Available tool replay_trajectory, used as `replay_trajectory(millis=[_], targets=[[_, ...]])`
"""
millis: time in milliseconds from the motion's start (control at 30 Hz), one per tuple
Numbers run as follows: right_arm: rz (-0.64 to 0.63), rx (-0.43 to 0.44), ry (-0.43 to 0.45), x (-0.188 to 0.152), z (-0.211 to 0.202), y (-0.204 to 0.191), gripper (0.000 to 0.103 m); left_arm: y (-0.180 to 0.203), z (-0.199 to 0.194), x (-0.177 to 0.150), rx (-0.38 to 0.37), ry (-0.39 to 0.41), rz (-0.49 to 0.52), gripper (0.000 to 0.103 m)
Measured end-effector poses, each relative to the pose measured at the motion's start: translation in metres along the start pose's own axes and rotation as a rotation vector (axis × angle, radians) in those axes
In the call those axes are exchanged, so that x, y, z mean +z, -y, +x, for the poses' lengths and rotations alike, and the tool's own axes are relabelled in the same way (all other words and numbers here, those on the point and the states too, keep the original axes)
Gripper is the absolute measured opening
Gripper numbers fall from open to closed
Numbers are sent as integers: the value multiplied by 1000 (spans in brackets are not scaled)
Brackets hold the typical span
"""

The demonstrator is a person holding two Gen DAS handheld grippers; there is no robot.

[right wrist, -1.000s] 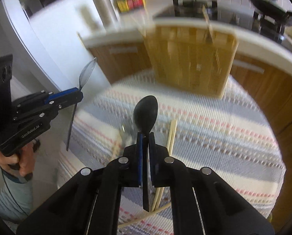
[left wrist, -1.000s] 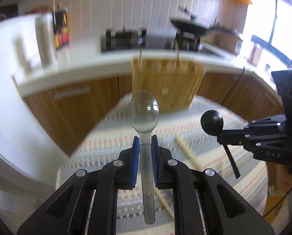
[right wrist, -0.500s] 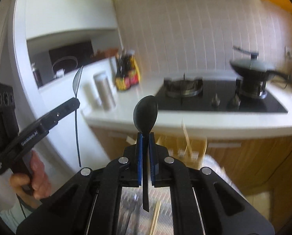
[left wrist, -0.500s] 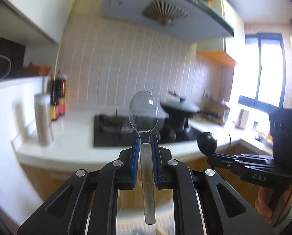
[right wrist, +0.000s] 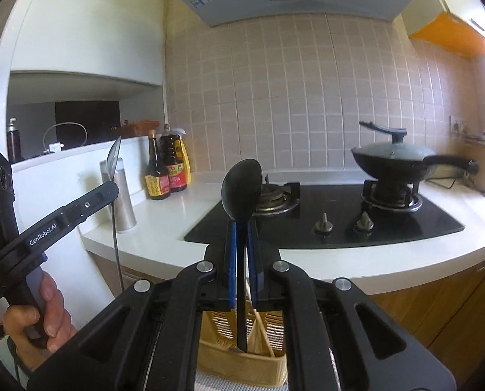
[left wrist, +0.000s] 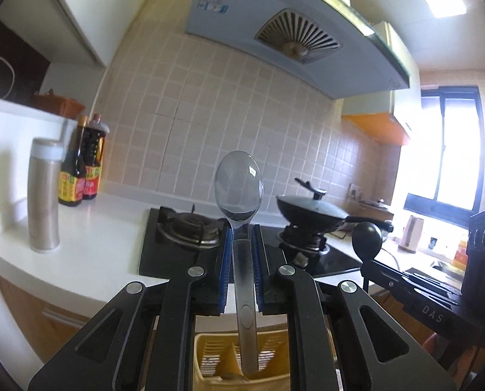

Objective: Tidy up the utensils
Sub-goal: 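Carry both spoons over the yellow basket, lower them in, and open both tools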

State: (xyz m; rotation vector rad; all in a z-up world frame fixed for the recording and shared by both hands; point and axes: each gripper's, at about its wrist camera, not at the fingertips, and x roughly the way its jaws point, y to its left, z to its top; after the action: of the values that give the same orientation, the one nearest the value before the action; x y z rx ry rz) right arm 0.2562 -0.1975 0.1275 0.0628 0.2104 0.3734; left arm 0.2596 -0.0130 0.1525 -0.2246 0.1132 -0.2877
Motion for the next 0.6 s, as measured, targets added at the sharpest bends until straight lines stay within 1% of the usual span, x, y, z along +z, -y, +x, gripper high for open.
replay_trajectory(millis=[133,233,400,600], targets=[[-1,-14,-2,-14,23,8,5,-13,20,-14,21,-10,-3,11],[-26,-27,-8,-25,38,11,5,-17,30,-25,37,-14,6,11],[-62,-39,-6,-38,47,8,5,-22,42,-40,47,-28,15,11],[-69,-46,-22,-46,49,11,5,-25,46,-45,46,-39,19,11]])
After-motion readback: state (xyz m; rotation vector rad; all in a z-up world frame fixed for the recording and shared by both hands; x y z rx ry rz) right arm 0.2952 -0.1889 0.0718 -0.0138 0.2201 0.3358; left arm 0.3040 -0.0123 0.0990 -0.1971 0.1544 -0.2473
